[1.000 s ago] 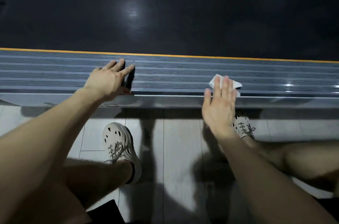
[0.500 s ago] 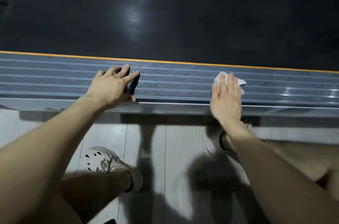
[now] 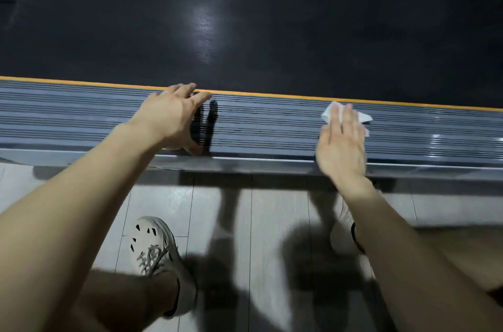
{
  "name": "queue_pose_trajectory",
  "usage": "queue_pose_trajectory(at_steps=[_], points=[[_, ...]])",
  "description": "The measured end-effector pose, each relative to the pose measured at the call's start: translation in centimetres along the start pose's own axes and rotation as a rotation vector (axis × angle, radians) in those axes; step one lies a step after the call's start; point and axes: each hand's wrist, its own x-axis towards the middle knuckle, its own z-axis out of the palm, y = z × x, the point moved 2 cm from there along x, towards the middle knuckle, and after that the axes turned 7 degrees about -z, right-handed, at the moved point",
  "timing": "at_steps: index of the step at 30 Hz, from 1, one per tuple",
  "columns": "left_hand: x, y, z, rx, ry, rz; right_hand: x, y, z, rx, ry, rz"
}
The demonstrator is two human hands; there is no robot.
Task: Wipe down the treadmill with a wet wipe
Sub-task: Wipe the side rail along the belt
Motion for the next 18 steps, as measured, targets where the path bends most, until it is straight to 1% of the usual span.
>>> queue_pose_trajectory(at_steps=[1,2,3,4,5,6,7,8,10,11,13,15,16,17,18], points=[[0.1,-0.1,0.0,0.008,-0.010,-0.009,0.3,-1.2,-0.1,0.053,0.019,0.091],[0.1,-0.3,0.1,0.006,-0.026,-0.025,0.1,-4.0,0.1,0.075,0.051,0.073],[0.5,-0.7,0.1,0.011,-0.056,-0.050,0.0,-7.8,0.8,0.076,0.083,-0.048],[0.5,-0.8,0.1,0.007,-0.096,-0.076,-0.5,-12.1,1.4,0.107,0.099,-0.229],[0.6,-1.0,0.2,-0.008,-0.133,-0.107,-1.0,-16.1,2.1,0.172,0.055,-0.396],[0.9,-1.4,0.4,-0.024,-0.161,-0.136,-1.3,-19.4,2.3,0.223,-0.029,-0.511],[1.2,-1.7,0.5,-0.023,-0.178,-0.152,-1.5,-21.2,2.2,0.221,-0.091,-0.586],[1.3,-2.0,0.5,-0.007,-0.198,-0.149,-1.2,-21.5,1.8,0.229,-0.114,-0.609],[1.3,-2.7,0.6,0.030,-0.223,-0.110,-0.4,-18.4,1.7,0.173,-0.119,-0.564],[1.2,-3.1,0.9,0.044,-0.224,-0.087,-0.3,-15.5,1.5,0.142,-0.111,-0.489],[1.1,-4.0,1.3,0.101,-0.195,-0.041,0.7,-8.5,0.7,0.074,-0.029,-0.258],[1.4,-4.7,1.5,0.148,-0.117,0.015,1.4,-2.8,-0.3,0.045,-0.040,-0.026],[1.4,-5.0,1.5,0.155,-0.081,0.043,1.5,-1.8,-0.6,0.067,-0.051,0.071],[1.3,-5.3,1.5,0.151,-0.047,0.059,1.3,-2.6,-0.3,0.092,-0.039,0.127],[1.3,-5.7,1.3,0.140,-0.035,0.071,1.2,-5.1,0.2,0.101,-0.026,0.121]])
